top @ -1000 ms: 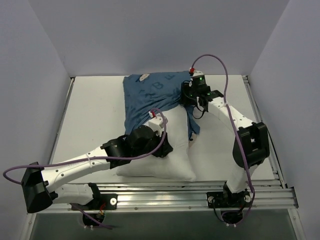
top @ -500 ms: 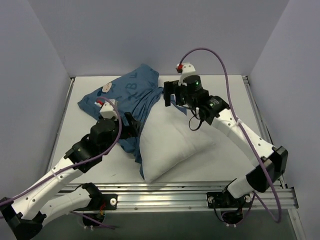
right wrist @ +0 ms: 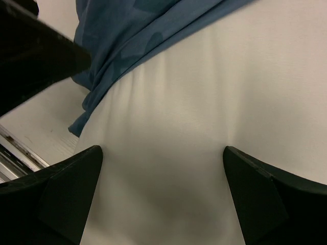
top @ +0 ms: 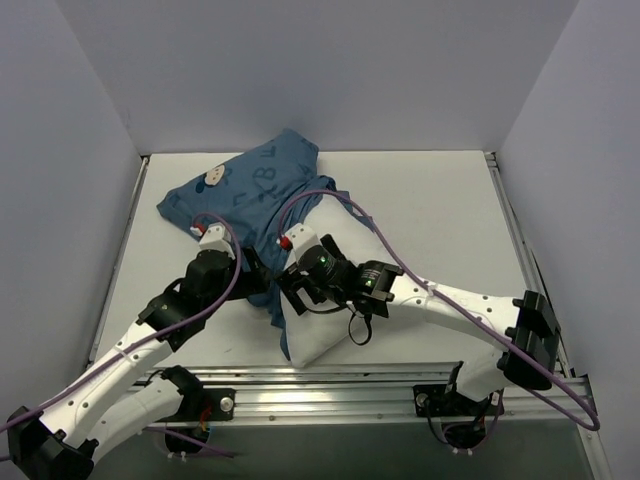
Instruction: Remove the pillowcase from the pillow
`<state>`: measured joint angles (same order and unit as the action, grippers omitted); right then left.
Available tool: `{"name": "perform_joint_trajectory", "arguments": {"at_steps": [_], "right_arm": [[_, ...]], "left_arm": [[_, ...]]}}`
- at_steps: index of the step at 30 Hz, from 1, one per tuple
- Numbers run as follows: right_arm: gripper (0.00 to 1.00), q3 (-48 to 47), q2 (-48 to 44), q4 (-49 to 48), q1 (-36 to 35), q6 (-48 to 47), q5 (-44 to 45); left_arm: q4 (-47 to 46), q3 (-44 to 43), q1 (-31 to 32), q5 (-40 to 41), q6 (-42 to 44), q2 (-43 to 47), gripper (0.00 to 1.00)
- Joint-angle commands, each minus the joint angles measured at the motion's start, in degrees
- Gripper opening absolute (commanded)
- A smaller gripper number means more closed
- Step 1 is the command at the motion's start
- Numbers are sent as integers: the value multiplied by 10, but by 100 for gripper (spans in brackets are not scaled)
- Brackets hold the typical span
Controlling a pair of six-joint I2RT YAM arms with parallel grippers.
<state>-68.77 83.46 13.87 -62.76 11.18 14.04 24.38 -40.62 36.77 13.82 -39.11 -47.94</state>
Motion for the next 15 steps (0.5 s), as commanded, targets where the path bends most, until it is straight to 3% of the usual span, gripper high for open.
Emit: {"name": "perform_joint_trajectory", "arguments": {"at_steps": [1, 5, 6, 7, 8, 9, 11, 12, 15], "right_arm": [[100, 33, 7, -7, -14, 27, 30], [100, 69, 43, -11, 4, 31, 60], [95, 73, 50, -11, 14, 32, 58], [87, 83, 60, -14, 23, 34, 48], [72, 88, 61, -19, 31, 34, 42], [34, 93, 62, -30, 42, 35, 36], [5, 96, 56, -37, 50, 34, 16], [0, 95, 54, -42, 52, 31, 11], [0, 90, 45, -47, 55, 23, -4]], "left_arm": [[-9, -1, -13, -11, -9, 12, 90], [-17, 15, -14, -20, -12, 14, 90], [-22, 19, -14, -32, -12, 14, 90], [-33, 26, -14, -40, -12, 11, 90], [-41, 29, -14, -49, -11, 9, 90], [-46, 33, -14, -54, -9, 7, 90], [-67, 43, -14, -78, -11, -4, 90], [-74, 47, -14, -86, -11, -8, 90], [-107, 62, -13, -102, -11, -21, 90]]}}
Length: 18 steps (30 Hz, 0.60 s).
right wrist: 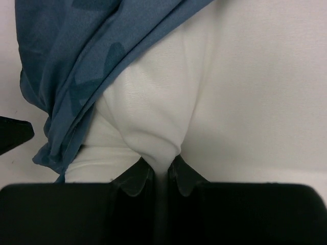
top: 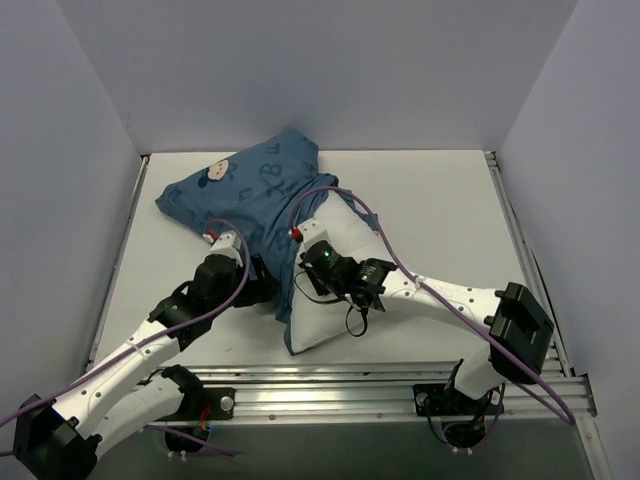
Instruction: Remove the pillowcase from the pillow
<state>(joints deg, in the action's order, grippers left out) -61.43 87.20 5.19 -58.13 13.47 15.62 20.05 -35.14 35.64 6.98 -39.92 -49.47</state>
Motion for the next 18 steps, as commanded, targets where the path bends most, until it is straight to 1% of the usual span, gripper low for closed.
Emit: {"name": "perform_joint_trajectory", "arguments": {"at_steps": [1, 6, 9, 14, 15, 17, 18], "right_arm": [[0, 16, 3, 39, 14, -1, -23], [0, 11, -10, 37, 28, -9, -45], [0, 4, -11, 38, 28, -13, -52], [0, 1, -12, 35, 28, -13, -57], [0, 3, -12, 35, 29, -13, -59], [0, 3, -18, 37, 28, -13, -56], [0, 4, -21, 41, 30, -11, -52]], "left_arm": [[-77, 9, -1, -35, -2, -10, 90], [-111, 20, -2, -46, -1, -36, 89], [-128, 21, 0, -49, 3, -60, 86], [-158, 27, 0, -52, 2, -95, 75], [-165, 30, 0, -51, 2, -99, 64], [-164, 30, 0, -42, -1, -102, 46], [-151, 29, 0, -32, -2, -101, 24]]}}
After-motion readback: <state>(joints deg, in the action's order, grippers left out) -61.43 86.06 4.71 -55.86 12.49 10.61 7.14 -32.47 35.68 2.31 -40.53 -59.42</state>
